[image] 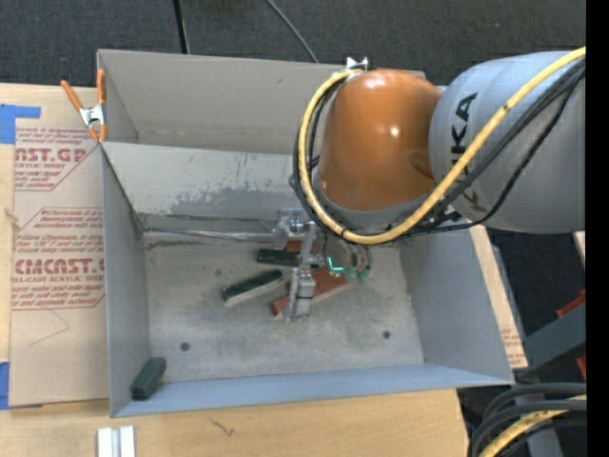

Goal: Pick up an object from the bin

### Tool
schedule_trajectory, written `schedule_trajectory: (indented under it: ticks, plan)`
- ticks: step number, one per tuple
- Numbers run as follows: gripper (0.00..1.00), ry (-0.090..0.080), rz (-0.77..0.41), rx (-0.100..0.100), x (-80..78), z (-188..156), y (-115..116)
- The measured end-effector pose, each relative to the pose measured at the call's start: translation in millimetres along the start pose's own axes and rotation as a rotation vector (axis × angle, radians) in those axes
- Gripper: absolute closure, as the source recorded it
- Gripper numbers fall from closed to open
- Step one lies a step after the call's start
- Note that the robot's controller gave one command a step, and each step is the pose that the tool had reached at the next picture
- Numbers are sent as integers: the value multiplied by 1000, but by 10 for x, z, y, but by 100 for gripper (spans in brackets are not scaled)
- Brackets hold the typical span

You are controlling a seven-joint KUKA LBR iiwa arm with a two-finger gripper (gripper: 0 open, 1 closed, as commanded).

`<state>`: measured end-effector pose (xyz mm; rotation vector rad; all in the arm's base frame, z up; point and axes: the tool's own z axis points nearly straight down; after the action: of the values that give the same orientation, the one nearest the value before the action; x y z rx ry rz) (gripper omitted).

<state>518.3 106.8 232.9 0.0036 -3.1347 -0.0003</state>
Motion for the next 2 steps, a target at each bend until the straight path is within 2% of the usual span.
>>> schedule_trajectory:
  ticks: [1,2]
  plan:
    - [0,-3,0,-1,-2,-20,-2]
    - [0,-8,-141,2,153,-96,185]
